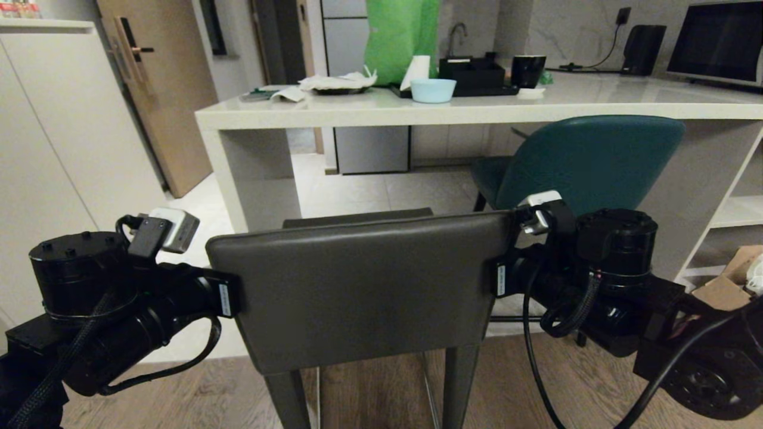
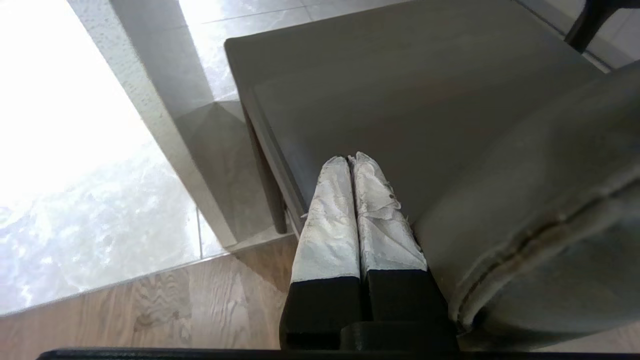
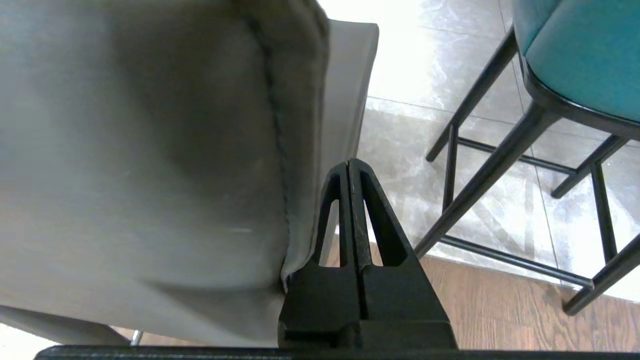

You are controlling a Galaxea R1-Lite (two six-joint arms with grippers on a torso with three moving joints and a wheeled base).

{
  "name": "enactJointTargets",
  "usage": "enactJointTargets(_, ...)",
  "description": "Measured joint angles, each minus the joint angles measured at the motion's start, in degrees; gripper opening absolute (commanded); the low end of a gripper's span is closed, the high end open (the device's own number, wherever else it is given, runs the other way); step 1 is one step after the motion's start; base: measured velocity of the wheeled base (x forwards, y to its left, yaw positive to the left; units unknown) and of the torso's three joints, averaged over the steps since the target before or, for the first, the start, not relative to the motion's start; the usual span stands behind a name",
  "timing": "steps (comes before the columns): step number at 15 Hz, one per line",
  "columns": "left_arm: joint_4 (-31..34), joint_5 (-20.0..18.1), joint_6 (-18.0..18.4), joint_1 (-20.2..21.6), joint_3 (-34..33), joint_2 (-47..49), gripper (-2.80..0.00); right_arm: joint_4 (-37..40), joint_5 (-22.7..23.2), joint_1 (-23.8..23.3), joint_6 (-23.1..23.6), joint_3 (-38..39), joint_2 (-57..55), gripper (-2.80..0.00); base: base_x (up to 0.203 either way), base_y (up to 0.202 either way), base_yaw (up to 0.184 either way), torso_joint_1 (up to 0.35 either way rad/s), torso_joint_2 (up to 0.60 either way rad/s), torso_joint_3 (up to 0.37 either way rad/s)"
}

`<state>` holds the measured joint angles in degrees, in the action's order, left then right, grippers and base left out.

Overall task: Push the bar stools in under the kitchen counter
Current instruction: Push the gray chair back under the dining table

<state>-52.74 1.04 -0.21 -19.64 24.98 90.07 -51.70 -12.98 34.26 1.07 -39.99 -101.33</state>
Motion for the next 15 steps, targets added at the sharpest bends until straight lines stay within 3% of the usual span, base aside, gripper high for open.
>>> enactJointTargets(6,0.81,0.39,0.16,0.16,0.80,0.37,-2.80,-0.80,-0.05,0.89,-0.06,3.19,1.49,-2.80,0.020,0.000,0.000,-0.001,0.00,0.001)
enactJointTargets(15,0.56,0.37,0.21,0.22,1.29,0.67,-2.80,-0.55,-0.10,1.13,0.07,3.72,2.10,-2.80,0.189,0.000,0.002,0.001,0.00,0.004)
